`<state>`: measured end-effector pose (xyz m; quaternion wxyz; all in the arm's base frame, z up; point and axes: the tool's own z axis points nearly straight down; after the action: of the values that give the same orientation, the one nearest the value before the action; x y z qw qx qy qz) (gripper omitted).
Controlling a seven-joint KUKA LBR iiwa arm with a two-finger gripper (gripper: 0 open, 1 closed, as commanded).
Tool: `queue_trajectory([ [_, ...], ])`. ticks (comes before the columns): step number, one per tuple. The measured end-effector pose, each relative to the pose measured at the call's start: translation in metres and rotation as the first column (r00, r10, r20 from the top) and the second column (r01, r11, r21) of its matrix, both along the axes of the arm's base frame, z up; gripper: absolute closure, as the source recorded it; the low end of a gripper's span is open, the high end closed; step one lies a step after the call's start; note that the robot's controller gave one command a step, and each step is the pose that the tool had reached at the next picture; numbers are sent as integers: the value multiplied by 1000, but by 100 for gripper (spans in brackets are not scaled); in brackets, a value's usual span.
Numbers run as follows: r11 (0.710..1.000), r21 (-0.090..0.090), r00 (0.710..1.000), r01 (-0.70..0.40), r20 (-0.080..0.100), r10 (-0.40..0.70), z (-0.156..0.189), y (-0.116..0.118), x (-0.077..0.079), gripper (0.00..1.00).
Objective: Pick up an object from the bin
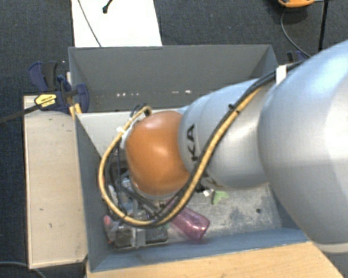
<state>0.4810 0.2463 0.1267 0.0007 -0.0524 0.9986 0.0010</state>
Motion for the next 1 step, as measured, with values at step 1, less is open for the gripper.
queue_trajectory([
  [1,990,13,989,-143,40,143,-45,6,11,100],
])
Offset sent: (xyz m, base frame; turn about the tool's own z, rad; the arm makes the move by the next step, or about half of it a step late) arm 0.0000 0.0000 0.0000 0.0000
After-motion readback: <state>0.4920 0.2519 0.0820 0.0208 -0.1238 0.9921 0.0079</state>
